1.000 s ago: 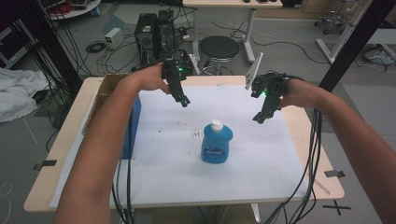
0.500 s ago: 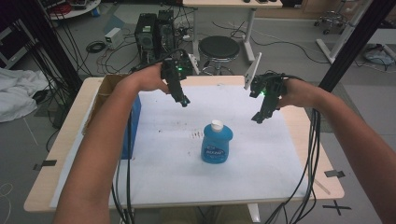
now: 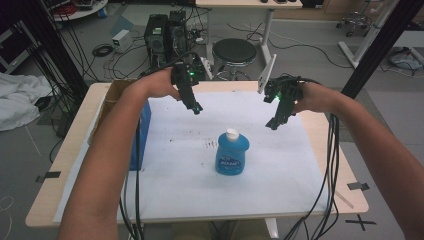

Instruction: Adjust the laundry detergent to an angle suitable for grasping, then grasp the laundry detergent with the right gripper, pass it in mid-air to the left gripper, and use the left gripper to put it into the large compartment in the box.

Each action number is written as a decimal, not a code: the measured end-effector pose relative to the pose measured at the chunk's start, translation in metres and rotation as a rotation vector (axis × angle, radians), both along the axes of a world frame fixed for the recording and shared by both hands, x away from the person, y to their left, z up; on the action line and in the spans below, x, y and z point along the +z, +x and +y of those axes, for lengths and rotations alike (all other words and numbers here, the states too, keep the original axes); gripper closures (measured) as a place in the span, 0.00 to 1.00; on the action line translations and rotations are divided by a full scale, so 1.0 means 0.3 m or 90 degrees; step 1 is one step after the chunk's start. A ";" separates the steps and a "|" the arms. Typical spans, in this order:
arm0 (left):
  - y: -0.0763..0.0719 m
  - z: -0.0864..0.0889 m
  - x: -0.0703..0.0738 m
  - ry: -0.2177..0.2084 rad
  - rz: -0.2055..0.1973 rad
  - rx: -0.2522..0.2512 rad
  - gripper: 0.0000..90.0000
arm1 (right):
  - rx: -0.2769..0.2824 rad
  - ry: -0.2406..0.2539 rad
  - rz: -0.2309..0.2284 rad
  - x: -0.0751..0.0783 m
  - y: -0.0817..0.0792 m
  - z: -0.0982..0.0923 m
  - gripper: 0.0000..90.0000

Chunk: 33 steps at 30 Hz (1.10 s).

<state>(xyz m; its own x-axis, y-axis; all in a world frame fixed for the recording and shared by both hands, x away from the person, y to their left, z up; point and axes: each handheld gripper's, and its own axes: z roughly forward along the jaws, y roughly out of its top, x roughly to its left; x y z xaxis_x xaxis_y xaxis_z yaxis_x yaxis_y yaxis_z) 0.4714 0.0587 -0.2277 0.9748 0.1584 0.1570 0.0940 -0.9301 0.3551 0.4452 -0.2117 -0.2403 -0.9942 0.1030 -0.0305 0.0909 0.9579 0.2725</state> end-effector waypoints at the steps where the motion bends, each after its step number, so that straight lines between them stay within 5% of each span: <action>1: -0.001 0.001 0.000 0.000 0.000 0.001 0.02 | -0.002 0.000 0.000 0.000 -0.002 -0.002 0.03; 21: -0.007 0.000 -0.025 0.000 0.011 -0.015 0.02 | -0.006 0.002 -0.005 0.001 -0.030 -0.025 0.03; 33: -0.020 0.004 -0.048 0.000 0.024 -0.024 0.02 | -0.017 0.055 -0.003 -0.053 -0.070 -0.090 0.03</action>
